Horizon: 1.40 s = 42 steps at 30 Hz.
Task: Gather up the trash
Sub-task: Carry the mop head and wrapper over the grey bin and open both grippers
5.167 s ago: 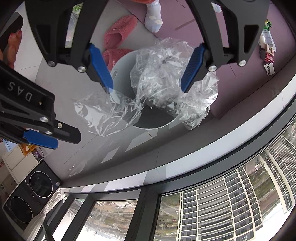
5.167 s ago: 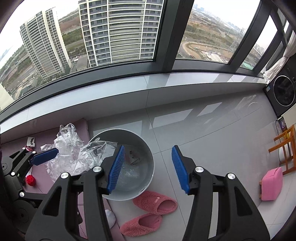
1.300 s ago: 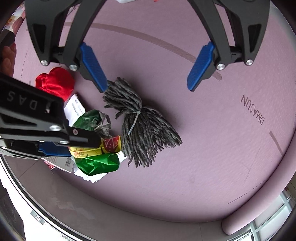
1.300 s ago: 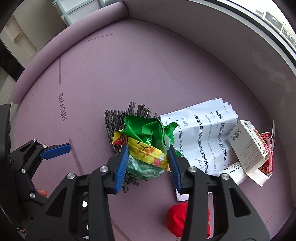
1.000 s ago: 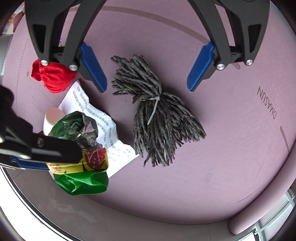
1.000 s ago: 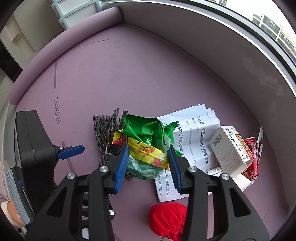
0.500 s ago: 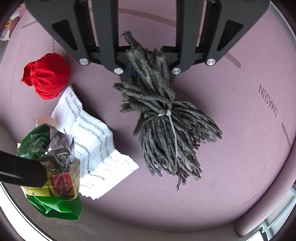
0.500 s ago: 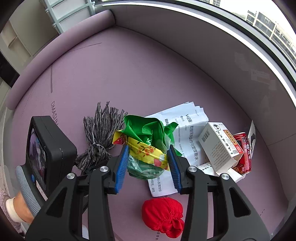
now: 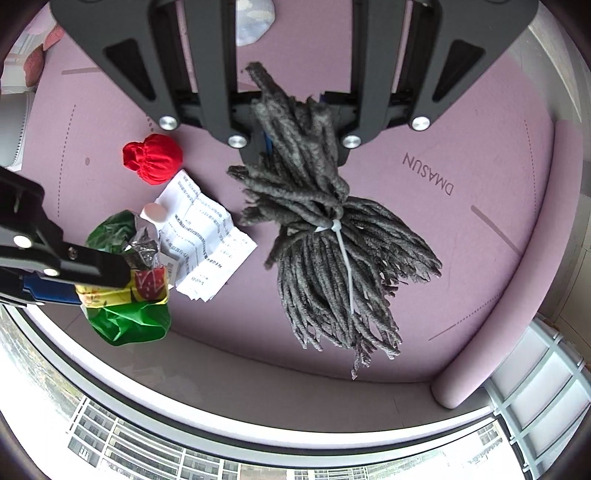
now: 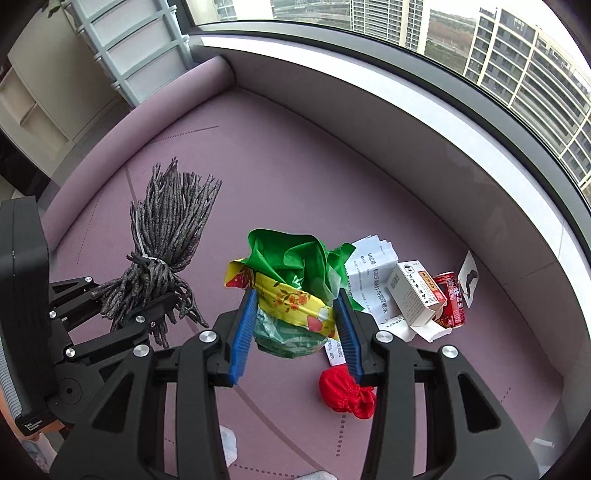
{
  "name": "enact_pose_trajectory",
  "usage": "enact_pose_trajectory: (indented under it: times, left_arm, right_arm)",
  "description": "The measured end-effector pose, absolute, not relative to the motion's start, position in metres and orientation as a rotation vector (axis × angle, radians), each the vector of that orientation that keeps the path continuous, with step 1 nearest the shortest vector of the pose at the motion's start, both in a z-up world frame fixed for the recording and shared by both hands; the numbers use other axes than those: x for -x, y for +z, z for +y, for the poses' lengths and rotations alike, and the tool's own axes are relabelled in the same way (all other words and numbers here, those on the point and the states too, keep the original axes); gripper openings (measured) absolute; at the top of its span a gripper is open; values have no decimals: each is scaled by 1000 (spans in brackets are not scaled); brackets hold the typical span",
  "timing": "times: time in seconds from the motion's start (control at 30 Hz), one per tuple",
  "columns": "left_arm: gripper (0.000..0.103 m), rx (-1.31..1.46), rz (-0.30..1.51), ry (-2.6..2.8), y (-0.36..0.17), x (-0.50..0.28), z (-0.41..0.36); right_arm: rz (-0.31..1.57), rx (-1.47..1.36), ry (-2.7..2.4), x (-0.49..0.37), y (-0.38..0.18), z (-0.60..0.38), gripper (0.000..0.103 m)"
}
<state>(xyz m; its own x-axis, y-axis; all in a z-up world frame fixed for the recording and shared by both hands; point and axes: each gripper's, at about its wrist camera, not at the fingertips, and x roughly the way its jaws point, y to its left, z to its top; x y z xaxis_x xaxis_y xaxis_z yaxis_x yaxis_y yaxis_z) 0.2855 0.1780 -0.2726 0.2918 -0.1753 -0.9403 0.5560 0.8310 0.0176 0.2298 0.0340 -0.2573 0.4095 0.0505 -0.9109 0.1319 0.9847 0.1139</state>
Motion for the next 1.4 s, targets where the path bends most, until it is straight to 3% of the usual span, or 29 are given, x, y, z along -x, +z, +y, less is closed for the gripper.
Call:
enact_pose_trajectory:
  times: [0.37,0.6,0.97,1.4]
  left_arm:
    - [17,-416,1175,-605,-131,-259,169]
    - [18,-488,1114,-731,-72,-223,137]
    - [18,-662,1036,-962,-50,-93,26]
    - [18,-760,970,-1379,-60,166,-199]
  right_arm:
    - [1112,-259,-167,-179,-137,22,40]
    - [1066,-357,-275,-120,-98,5,40]
    - [974,-532,-529,35,-81,-89,40]
    - [967,-637,-956,341,-78,-257,41]
